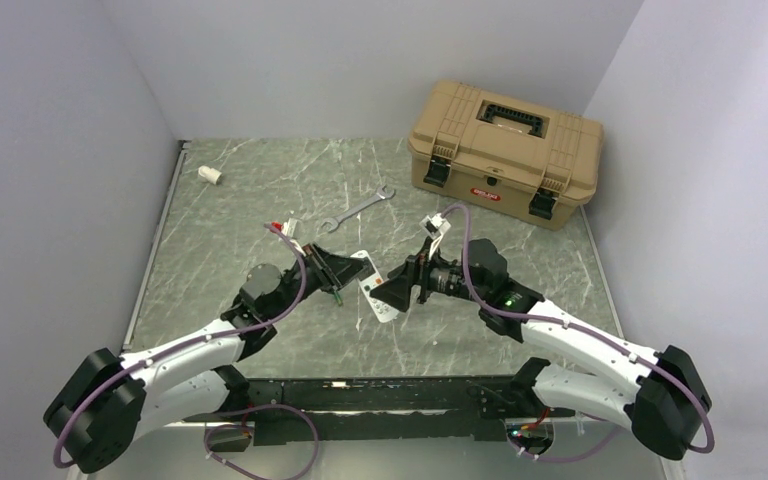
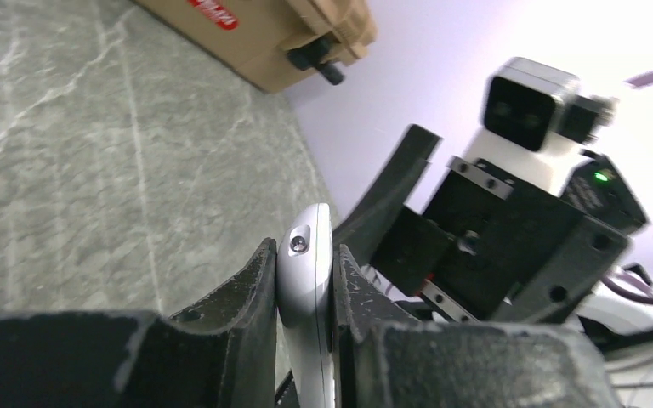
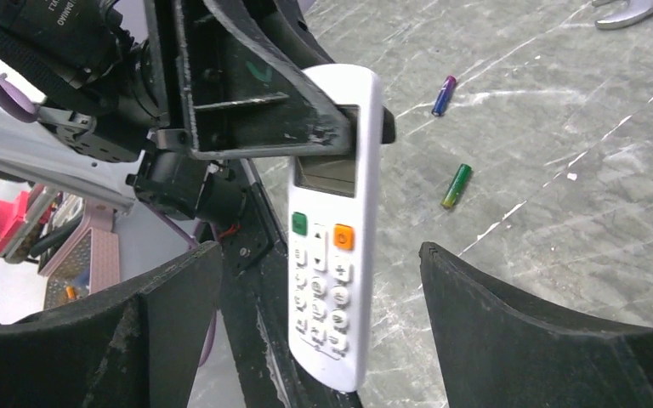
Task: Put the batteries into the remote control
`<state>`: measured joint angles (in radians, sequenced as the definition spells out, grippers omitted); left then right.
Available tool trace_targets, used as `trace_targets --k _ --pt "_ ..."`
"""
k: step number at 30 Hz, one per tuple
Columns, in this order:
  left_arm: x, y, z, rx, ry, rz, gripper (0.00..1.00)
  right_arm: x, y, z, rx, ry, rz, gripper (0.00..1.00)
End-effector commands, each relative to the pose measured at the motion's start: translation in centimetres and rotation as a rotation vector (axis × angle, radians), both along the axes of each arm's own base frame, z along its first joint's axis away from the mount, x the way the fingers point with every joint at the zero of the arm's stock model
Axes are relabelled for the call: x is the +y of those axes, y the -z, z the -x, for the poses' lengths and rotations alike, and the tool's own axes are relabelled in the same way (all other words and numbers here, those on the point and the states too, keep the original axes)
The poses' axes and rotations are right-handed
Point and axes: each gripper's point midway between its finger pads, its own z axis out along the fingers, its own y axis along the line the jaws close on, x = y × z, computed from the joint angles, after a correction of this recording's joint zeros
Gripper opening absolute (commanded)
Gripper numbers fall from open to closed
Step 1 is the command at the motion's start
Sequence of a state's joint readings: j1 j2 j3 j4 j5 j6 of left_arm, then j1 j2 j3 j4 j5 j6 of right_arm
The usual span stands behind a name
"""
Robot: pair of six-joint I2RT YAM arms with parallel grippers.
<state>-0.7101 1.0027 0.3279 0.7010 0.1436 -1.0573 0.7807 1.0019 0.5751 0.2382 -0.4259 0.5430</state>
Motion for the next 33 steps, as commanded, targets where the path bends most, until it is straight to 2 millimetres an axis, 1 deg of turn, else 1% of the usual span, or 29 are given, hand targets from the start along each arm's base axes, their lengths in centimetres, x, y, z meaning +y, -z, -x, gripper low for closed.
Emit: trace_targets --k 1,5,9,13,17,21,25,29,33 --pt "-0.2 -6.0 2.5 -0.254 0.104 0.163 0.00 -0.1 -1.6 0.6 -0.020 -0.010 -0.065 0.88" --pt "-0.5 -6.9 3.6 -0.318 0.162 0.205 0.00 -0.2 -1.4 1.1 -0.013 -0.036 -0.070 0.86" --pt "-0.5 -7.9 4.1 -0.366 0.182 0.246 0.00 -0.3 -1.4 1.9 -0.003 -0.079 -0.105 0.78" --pt "-0.4 -8.4 4.1 -0.392 0.175 0.239 0.00 -0.3 -1.6 3.1 0.011 -0.134 -0.151 0.70" --pt "-0.1 -8.7 3.7 -0.418 0.147 0.218 0.00 -0.2 -1.5 3.7 0.026 -0.162 -0.175 0.66" --pt "-0.5 -8.9 3.6 -0.434 0.163 0.194 0.00 0.0 -1.4 4.0 0.035 -0.189 -0.200 0.56" --pt "-0.2 -9.2 3.4 -0.443 0.156 0.208 0.00 0.1 -1.9 4.4 0.032 -0.217 -0.235 0.43" --pt "0.1 -9.1 3.0 -0.444 0.144 0.208 0.00 -0.1 -2.4 4.8 0.022 -0.232 -0.257 0.39" --pt "0.4 -9.2 2.7 -0.445 0.125 0.205 0.00 -0.2 -2.7 5.1 0.009 -0.242 -0.265 0.19"
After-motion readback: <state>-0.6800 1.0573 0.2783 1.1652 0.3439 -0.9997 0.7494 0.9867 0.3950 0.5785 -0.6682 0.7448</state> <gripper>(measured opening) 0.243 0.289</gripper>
